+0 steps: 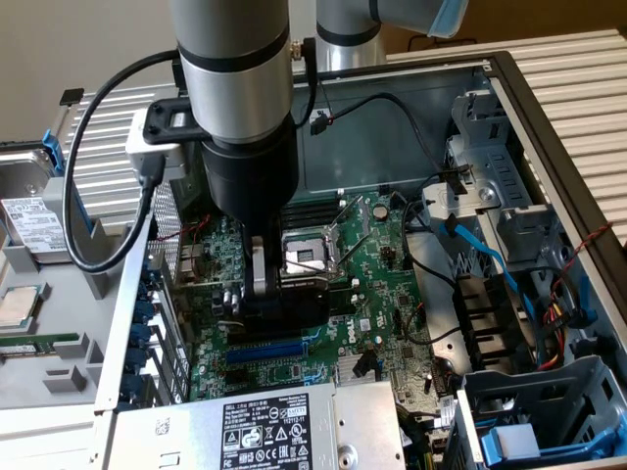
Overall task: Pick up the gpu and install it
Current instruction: 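Insert the gpu into the slot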
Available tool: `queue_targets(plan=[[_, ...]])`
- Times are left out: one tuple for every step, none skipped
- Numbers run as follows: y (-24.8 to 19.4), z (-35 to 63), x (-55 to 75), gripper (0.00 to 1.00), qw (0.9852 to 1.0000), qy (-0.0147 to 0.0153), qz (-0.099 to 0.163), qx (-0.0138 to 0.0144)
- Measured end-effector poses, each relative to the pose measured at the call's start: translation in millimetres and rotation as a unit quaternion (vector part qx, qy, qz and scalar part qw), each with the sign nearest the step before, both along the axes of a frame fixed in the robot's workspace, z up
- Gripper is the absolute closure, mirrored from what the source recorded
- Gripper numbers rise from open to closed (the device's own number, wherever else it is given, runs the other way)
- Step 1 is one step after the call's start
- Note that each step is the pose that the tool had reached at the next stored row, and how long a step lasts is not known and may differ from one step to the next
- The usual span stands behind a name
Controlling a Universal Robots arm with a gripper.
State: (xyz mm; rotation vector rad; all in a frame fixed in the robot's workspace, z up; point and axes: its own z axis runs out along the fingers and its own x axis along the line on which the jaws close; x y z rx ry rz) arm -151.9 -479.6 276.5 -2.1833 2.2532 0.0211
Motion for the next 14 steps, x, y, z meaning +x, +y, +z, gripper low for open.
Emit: queue_targets(plan=[[0.0, -0.5, -0.2, 0.73, 1.0, 0.0, 0.0, 0.0], [0.0, -0.8, -0.4, 0.73, 1.0, 0.0, 0.0, -0.0001], [0.0, -1.3, -0.9, 0.73, 1.0, 0.0, 0.0, 0.0], [0.0, -1.8, -1.6, 0.73, 1.0, 0.0, 0.0, 0.0], [0.0, -2.4, -2.3, 0.73, 1.0, 0.0, 0.0, 0.0], [0.1, -2.9, -3.0, 0.73, 1.0, -0.0001, 0.0, 0.0], [0.1, -3.1, -3.4, 0.73, 1.0, -0.0001, 0.0, 0.0], [0.1, -3.0, -3.3, 0.73, 1.0, -0.0001, 0.0, 0.0], [0.1, -3.1, -3.3, 0.73, 1.0, -0.0001, 0.0, -0.0001], [0.1, -3.1, -3.3, 0.73, 1.0, -0.0001, 0.0, 0.0], [0.1, -3.2, -3.5, 0.73, 1.0, -0.0001, 0.0, 0.0], [0.1, -3.5, -3.9, 0.73, 1.0, -0.0001, 0.0, 0.0], [0.1, -3.8, -4.5, 0.73, 1.0, -0.0002, 0.0, 0.0], [0.1, -4.1, -5.0, 0.73, 1.0, -0.0002, 0.0, 0.0001]])
